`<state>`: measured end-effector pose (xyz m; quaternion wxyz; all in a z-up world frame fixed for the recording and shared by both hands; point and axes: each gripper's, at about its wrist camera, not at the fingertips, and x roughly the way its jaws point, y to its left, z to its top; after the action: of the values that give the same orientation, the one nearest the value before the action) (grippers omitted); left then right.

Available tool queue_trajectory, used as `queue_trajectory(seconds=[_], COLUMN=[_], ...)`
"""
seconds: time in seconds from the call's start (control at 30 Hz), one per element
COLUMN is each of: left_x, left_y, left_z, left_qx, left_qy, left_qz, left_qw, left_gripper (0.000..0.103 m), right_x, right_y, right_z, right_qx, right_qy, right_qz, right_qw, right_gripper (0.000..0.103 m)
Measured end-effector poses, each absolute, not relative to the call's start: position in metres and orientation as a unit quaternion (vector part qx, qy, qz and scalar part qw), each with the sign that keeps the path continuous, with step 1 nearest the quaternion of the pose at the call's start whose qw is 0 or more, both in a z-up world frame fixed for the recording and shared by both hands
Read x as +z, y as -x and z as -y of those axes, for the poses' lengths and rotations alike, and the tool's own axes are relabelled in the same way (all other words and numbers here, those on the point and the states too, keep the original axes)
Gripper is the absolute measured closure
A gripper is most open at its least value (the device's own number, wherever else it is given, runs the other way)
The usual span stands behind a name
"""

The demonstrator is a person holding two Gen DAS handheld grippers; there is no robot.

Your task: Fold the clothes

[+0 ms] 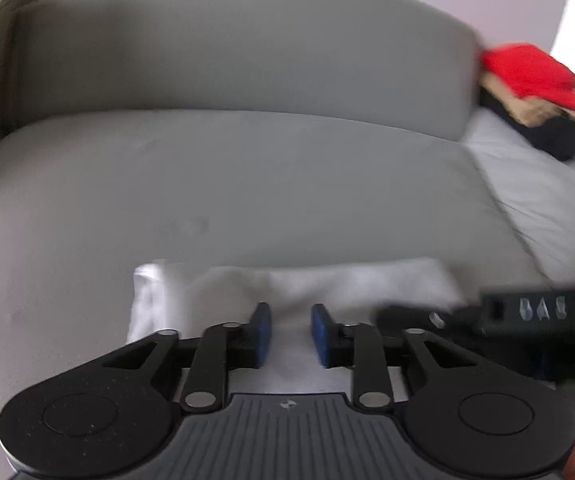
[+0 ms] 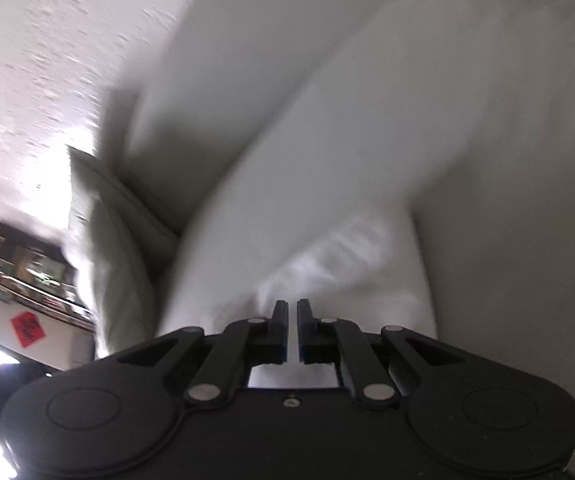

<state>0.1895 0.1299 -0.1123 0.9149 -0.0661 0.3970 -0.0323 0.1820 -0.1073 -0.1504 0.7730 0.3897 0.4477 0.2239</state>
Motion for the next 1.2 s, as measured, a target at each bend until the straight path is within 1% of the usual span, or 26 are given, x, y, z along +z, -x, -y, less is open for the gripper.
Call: queue_trajectory(seconds=[0.07, 0.13, 0.23, 0.27, 0.3, 0.37, 0.47, 0.5, 0.63, 0.67, 0.73, 0.83, 0.93, 0.97, 1.07, 1.17, 1.2], left_x=[-0.120, -0.126, -0.125, -0.126, -0.127, -0.129, -0.119, -0.114, -0.091, -0.085, -0.074, -0.070, -0.079, -0.085, -0.097, -0.087, -0.085], left_y=[-0.193, -0.196, -0.195, -0.195, -0.195, -0.194, -0.179, -0.171, -0.122, -0.109, -0.090, -0.072, -0.081, -0.088, -0.100, -0.094, -0.086], left_z=[-0.144, -0.155, -0.159, -0.161, -0.163, -0.172, -0.176, -0.175, -0.172, -0.171, -0.164, -0.141, -0.116, -0.112, -0.115, -0.133, -0.137], left_qx=[0.006, 0.046, 0.118, 0.145, 0.173, 0.206, 0.218, 0.216, 0.180, 0.170, 0.130, 0.069, 0.036, 0.036, 0.060, 0.114, 0.138], left_qy=[0.090, 0.106, 0.091, 0.081, 0.071, 0.076, 0.073, 0.075, 0.092, 0.096, 0.099, 0.064, 0.004, -0.006, -0.010, -0.005, -0.018], left_qz=[-0.391, -0.382, -0.369, -0.371, -0.374, -0.383, -0.386, -0.385, -0.366, -0.359, -0.353, -0.353, -0.371, -0.383, -0.424, -0.452, -0.457], left_qw=[0.916, 0.917, 0.918, 0.913, 0.909, 0.897, 0.893, 0.894, 0.908, 0.913, 0.921, 0.931, 0.928, 0.923, 0.904, 0.885, 0.879], left_gripper=[0.089, 0.091, 0.091, 0.086, 0.084, 0.084, 0.084, 0.084, 0.083, 0.078, 0.075, 0.074, 0.073, 0.071, 0.066, 0.065, 0.061], right_x=[-0.155, -0.156, -0.160, -0.159, -0.158, -0.156, -0.147, -0.139, -0.108, -0.101, -0.087, -0.072, -0.071, -0.071, -0.080, -0.074, -0.070], right_y=[-0.185, -0.187, -0.179, -0.176, -0.172, -0.165, -0.154, -0.148, -0.119, -0.109, -0.090, -0.063, -0.049, -0.044, -0.037, -0.017, -0.008], right_z=[0.113, 0.119, 0.136, 0.139, 0.143, 0.148, 0.160, 0.162, 0.172, 0.175, 0.176, 0.160, 0.130, 0.119, 0.092, 0.093, 0.098], right_qx=[0.212, 0.191, 0.134, 0.116, 0.098, 0.061, 0.041, 0.046, 0.071, 0.083, 0.112, 0.173, 0.221, 0.235, 0.245, 0.246, 0.247], right_qy=[-0.395, -0.395, -0.409, -0.411, -0.412, -0.408, -0.392, -0.378, -0.336, -0.331, -0.307, -0.253, -0.200, -0.182, -0.119, -0.082, -0.069], right_qz=[-0.431, -0.409, -0.376, -0.367, -0.357, -0.346, -0.355, -0.355, -0.361, -0.365, -0.378, -0.398, -0.413, -0.418, -0.446, -0.454, -0.454], right_qw=[0.783, 0.800, 0.821, 0.827, 0.832, 0.843, 0.848, 0.854, 0.867, 0.866, 0.866, 0.865, 0.861, 0.858, 0.852, 0.853, 0.853], right_gripper=[0.103, 0.103, 0.103, 0.103, 0.103, 0.103, 0.103, 0.097, 0.094, 0.093, 0.093, 0.092, 0.091, 0.090, 0.090, 0.090, 0.090])
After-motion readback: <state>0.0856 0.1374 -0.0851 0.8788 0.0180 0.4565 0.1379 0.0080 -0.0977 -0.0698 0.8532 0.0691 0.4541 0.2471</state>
